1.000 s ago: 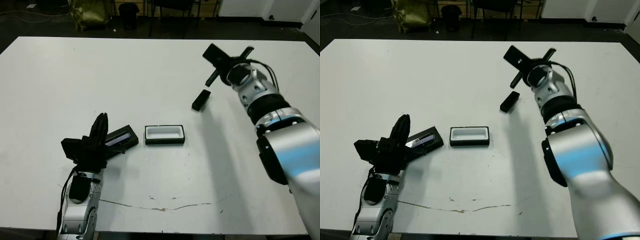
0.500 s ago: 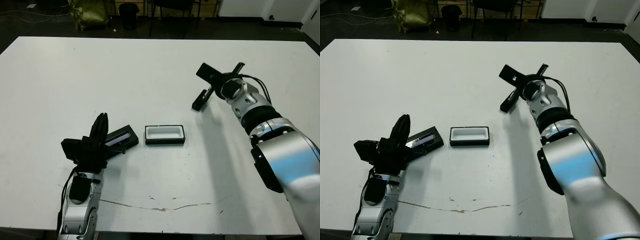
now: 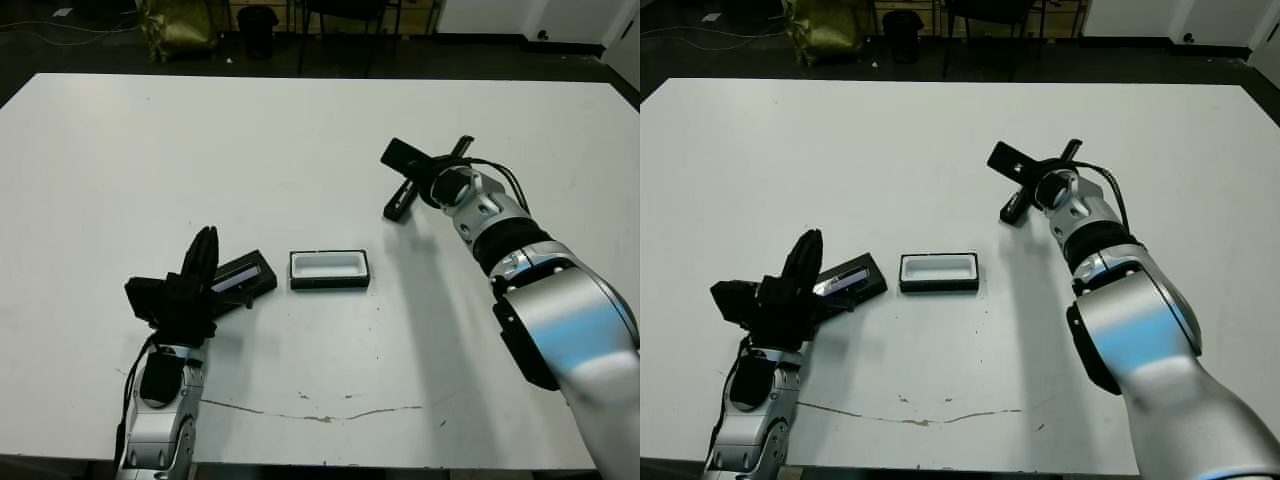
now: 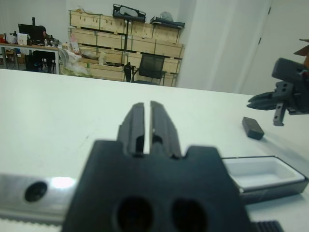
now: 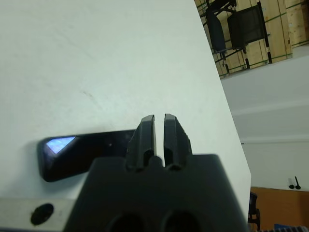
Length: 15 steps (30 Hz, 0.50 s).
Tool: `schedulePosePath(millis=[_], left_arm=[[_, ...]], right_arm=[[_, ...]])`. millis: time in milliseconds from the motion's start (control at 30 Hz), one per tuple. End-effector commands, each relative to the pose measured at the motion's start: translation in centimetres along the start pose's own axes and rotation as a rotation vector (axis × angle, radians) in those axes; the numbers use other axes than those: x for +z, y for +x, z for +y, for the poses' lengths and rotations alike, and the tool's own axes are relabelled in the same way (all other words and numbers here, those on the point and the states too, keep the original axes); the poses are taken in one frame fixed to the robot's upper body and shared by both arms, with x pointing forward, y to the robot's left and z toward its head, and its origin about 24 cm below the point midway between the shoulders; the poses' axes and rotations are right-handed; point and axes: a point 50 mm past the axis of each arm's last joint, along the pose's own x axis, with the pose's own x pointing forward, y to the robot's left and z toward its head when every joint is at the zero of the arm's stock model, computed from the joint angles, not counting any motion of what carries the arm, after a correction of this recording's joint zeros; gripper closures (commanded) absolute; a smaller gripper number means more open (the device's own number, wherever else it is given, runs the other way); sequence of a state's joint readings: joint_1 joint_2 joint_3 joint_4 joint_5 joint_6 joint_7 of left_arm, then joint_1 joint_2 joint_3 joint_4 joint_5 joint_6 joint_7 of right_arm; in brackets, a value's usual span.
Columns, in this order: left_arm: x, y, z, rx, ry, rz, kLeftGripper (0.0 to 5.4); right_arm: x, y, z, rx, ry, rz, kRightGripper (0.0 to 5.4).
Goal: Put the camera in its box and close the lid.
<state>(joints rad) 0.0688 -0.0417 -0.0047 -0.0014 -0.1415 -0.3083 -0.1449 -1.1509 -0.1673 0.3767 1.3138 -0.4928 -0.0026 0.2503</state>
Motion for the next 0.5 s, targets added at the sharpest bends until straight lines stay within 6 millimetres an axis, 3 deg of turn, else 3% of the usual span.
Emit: schedulePosePath(millis=[33, 500], left_arm=[[-0.6, -0.4, 0.1, 0.007, 0.001, 0.026, 5.39], [-0.3, -0.4, 0.0, 0.010, 0.000, 0.043, 5.39]], right_arm=[[0.0, 0.2, 0.9, 0.033, 0.007, 0.002, 5.40], [0.0, 0.3, 2.3, 0.081, 0.017, -0.011, 5.40]])
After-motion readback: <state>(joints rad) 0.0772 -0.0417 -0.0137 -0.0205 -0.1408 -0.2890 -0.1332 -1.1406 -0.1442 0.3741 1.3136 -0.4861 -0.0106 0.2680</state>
